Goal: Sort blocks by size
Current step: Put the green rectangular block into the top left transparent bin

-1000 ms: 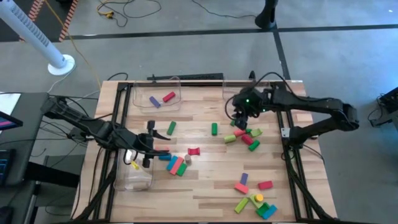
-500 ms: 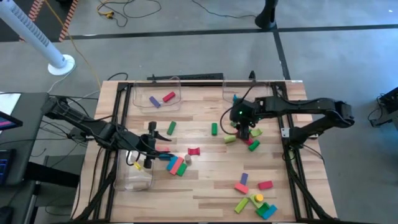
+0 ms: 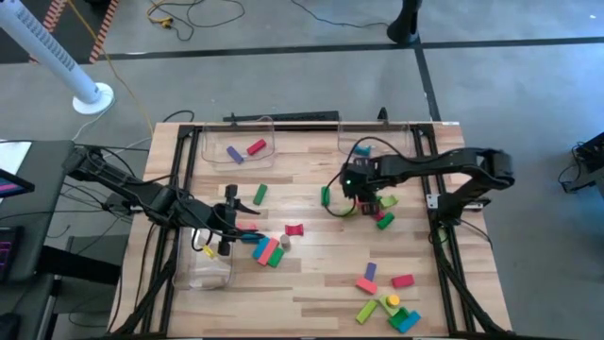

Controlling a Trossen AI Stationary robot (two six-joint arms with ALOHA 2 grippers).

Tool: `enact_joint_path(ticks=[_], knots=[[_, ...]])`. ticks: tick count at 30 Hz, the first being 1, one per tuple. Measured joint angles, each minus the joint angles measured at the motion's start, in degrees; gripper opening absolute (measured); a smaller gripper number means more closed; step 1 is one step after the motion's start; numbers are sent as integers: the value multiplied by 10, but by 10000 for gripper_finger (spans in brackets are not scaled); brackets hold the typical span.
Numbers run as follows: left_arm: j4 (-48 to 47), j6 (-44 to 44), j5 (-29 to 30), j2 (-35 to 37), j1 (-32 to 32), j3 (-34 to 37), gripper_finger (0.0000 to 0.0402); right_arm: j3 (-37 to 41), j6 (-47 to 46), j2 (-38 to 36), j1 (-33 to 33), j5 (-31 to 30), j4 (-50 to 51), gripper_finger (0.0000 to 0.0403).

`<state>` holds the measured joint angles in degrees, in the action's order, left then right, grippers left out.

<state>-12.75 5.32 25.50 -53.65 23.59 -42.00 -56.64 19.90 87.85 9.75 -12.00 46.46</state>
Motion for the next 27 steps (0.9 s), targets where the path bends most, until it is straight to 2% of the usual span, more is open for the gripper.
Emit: enact_joint_path(ticks=[8,15,27], knots=[[0,0,0,0,0,0,200,0,64,53,33,-9,-1,164],[0,0,0,0,0,0,200,0,101,96,43,-50,-21,164],[-3,4,0,0,0,0,200,-10,158,99,42,-65,-37,164]])
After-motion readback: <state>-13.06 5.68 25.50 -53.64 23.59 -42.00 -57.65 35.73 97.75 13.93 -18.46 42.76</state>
